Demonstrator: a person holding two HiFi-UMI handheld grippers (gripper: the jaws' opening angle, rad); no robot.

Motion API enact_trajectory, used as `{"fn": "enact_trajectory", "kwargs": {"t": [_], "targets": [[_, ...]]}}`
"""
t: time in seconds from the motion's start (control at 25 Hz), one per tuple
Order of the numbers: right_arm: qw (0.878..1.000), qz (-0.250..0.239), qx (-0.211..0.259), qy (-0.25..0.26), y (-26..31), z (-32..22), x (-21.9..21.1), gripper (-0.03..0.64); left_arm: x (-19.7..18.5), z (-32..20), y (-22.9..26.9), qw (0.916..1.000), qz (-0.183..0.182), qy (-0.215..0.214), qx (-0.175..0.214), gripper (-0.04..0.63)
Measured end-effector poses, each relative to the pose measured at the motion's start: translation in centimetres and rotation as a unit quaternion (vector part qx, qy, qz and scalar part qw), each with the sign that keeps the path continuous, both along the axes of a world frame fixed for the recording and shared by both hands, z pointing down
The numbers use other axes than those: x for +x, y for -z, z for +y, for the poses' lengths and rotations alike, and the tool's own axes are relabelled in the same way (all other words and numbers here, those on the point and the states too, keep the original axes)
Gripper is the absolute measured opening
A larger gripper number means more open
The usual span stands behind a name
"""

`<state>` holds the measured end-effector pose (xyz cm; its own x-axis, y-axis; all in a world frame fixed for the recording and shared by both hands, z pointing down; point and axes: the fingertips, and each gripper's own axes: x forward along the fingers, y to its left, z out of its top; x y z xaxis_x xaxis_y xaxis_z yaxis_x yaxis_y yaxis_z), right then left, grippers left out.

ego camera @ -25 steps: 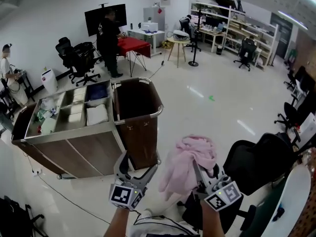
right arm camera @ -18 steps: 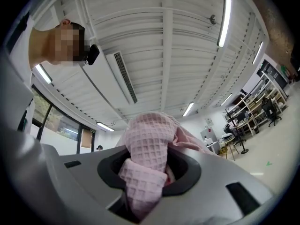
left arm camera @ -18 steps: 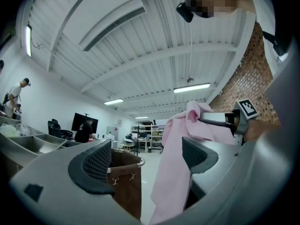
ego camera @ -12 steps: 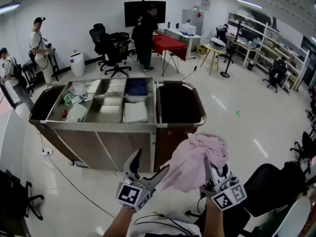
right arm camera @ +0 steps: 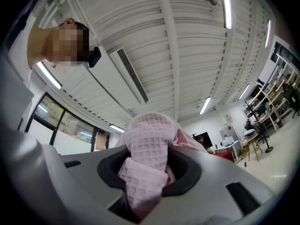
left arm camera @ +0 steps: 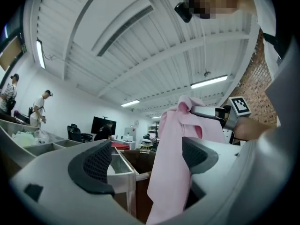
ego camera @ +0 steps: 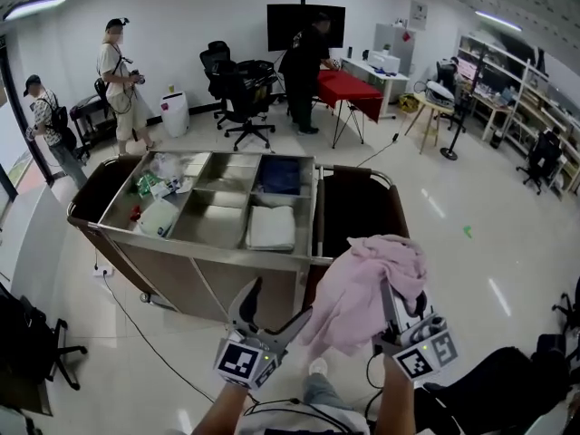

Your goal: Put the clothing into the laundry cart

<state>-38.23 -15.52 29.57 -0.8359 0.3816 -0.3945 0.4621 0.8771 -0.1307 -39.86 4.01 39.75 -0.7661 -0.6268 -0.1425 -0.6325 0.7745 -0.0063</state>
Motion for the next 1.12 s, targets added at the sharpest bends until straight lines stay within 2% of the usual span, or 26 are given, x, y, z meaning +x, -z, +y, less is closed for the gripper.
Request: {"fn": "enact_trajectory", "kwargs": {"t": [0.32, 0.44, 0.52, 0.64, 0.76, 0.84, 0.88, 0.96, 1.04, 1.12], "targets": [[0.999, -0.029, 0.000, 0.042, 3.8, -3.8, -12.2, 0.155, -9.4, -4.8, 5.1, 0.9981, -0.051, 0.035, -0.005, 0.449], [0.997, -0.024, 0.004, 0.068, 4.0, -4.5, -17.4, 0.159, -12.4, -6.9, 6.3, 0.9980, -0.042, 0.048, -0.002, 0.449], [0.996, 0.008, 0.016, 0.083, 2.5, -4.7, -20.9, 0.173, -14.1, -8.2, 6.9, 0.9982, -0.029, 0.053, 0.004, 0.449], [0.987, 0.115, 0.048, 0.102, -3.5, -4.3, -25.3, 0.204, -16.0, -9.3, 6.4, 0.9979, -0.013, 0.063, 0.003, 0.449], [0.961, 0.232, 0.085, 0.126, -11.4, -3.6, -26.6, 0.244, -17.5, -9.3, 4.5, 0.9974, -0.005, 0.072, -0.011, 0.449], [0.943, 0.280, 0.091, 0.153, -15.2, -3.1, -26.3, 0.282, -18.6, -8.8, 3.1, 0.9970, -0.002, 0.075, -0.020, 0.449], [0.938, 0.291, 0.087, 0.165, -16.1, -3.1, -26.2, 0.316, -19.2, -8.6, 2.4, 0.9969, -0.003, 0.075, -0.025, 0.449], [0.938, 0.296, 0.083, 0.162, -16.5, -3.9, -26.2, 0.353, -20.1, -8.6, 1.8, 0.9975, 0.000, 0.064, -0.030, 0.449], [0.944, 0.291, 0.085, 0.133, -16.0, -5.4, -26.0, 0.386, -20.4, -8.8, 1.8, 0.9982, 0.004, 0.052, -0.029, 0.449], [0.955, 0.269, 0.072, 0.103, -14.5, -6.8, -25.6, 0.388, -20.6, -8.9, 1.9, 0.9988, 0.005, 0.041, -0.026, 0.449]]}}
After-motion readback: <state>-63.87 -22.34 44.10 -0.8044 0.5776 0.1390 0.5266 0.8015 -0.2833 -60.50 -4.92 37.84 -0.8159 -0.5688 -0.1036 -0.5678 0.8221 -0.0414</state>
